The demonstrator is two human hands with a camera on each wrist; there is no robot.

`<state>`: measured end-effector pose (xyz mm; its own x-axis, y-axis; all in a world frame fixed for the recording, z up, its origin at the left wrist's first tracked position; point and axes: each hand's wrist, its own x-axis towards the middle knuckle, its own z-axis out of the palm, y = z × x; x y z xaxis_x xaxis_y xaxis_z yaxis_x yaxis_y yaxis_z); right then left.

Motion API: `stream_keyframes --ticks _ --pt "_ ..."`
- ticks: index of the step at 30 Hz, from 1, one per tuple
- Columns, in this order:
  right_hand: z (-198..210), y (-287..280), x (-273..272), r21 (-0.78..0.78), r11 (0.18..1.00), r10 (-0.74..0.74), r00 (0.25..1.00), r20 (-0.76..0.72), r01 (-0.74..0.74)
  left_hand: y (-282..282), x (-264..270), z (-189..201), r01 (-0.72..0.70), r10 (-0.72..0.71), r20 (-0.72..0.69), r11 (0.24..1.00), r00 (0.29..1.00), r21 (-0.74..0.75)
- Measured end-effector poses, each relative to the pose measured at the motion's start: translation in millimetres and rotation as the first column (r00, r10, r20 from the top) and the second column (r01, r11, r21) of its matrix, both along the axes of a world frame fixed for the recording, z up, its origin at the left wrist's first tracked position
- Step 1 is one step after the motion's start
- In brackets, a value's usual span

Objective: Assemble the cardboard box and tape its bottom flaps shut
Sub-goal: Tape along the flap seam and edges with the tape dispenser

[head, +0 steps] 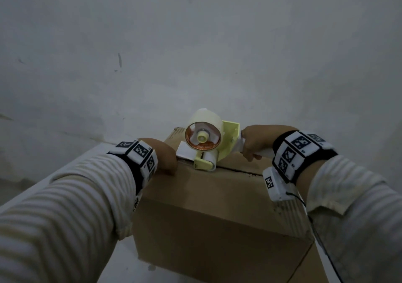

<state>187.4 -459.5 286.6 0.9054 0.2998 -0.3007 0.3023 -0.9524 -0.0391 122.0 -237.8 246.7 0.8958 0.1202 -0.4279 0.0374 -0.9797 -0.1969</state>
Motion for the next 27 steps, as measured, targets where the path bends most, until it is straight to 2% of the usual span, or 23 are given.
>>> stream_keyframes --ticks 5,14,17,24,27 --pt "-5.3 -5.2 -5.4 0.025 1.0 -0.012 1.0 -0.023 0.013 -1.2 2.5 -2.0 0.049 -0.045 -0.082 0.998 0.996 0.049" --pt "-1.1 -38.9 -16.0 0.167 0.983 0.085 0.995 -0.047 -0.076 -5.4 3.5 3.9 -0.061 0.068 -0.107 0.996 0.992 0.065" --pt "-1.2 -62.0 -13.7 0.173 0.98 0.109 0.993 -0.041 -0.1 -8.9 4.1 1.7 -0.103 0.109 -0.096 0.993 0.989 0.064" --pt "-3.2 -139.7 -10.0 0.161 0.985 0.073 0.992 -0.1 -0.056 -29.8 4.7 0.0 -0.178 0.187 -0.086 0.979 0.979 0.095" --pt "-8.1 -154.1 -13.0 0.183 0.981 0.083 0.989 -0.119 -0.06 -34.4 4.0 -1.6 -0.249 0.254 -0.061 0.965 0.965 0.081"
